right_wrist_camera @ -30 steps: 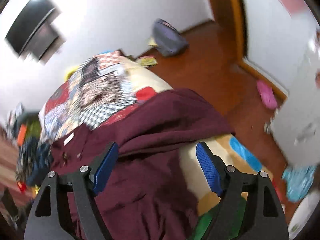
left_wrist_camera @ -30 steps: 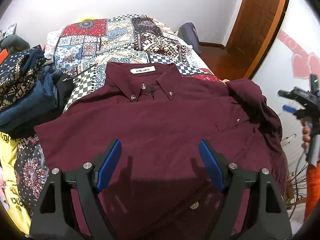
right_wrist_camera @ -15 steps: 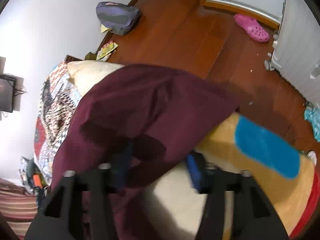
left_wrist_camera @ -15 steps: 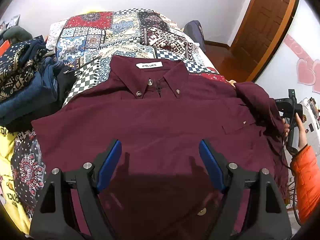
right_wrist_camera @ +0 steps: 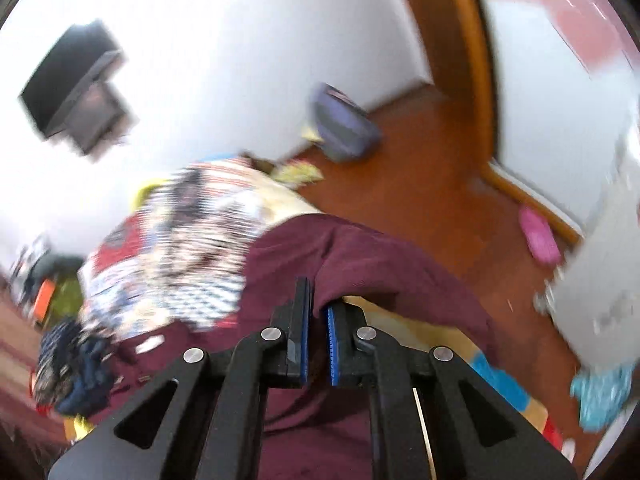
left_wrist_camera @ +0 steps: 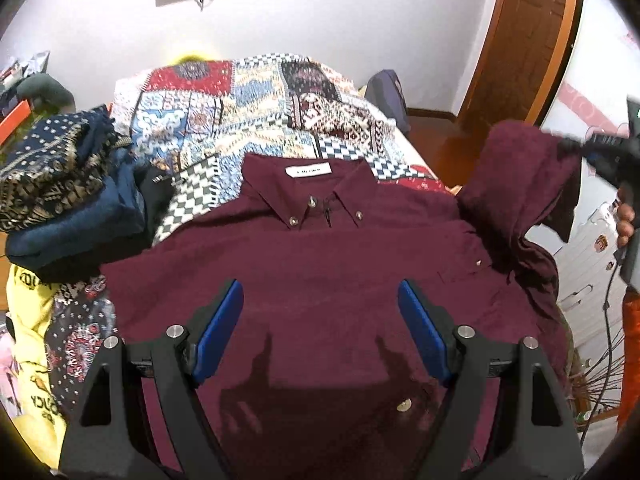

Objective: Fold large clothes

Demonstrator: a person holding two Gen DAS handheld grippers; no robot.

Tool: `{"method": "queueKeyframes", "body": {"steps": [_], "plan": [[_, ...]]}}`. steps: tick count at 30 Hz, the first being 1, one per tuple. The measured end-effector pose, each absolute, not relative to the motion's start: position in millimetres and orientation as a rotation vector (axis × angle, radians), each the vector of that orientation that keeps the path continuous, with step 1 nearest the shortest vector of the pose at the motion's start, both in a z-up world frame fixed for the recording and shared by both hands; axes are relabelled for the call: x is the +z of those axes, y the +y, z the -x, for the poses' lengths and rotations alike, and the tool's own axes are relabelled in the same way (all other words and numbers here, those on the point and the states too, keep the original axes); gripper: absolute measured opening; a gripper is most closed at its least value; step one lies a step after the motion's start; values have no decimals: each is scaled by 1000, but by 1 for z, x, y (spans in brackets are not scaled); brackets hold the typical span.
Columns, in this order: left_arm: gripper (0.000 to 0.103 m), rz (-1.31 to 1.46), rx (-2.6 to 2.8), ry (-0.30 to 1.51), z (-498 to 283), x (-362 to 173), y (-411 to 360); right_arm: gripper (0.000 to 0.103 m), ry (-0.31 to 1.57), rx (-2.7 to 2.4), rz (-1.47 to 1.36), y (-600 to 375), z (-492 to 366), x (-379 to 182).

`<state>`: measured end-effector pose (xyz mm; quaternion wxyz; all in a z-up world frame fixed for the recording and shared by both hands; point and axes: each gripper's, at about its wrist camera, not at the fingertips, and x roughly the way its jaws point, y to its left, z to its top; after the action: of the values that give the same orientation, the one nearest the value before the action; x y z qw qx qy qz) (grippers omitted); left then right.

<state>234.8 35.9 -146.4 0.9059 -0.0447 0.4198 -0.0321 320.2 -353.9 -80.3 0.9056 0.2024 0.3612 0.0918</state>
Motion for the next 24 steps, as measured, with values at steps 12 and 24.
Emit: {"method": "queueKeyframes", "body": {"steps": [12, 24], "plan": [[79, 117, -16, 811, -190, -127, 77, 7, 853, 565, -65, -138, -266, -92], [79, 97, 36, 870, -170, -149, 98, 28, 1191, 632, 234, -87, -233, -181]]}}
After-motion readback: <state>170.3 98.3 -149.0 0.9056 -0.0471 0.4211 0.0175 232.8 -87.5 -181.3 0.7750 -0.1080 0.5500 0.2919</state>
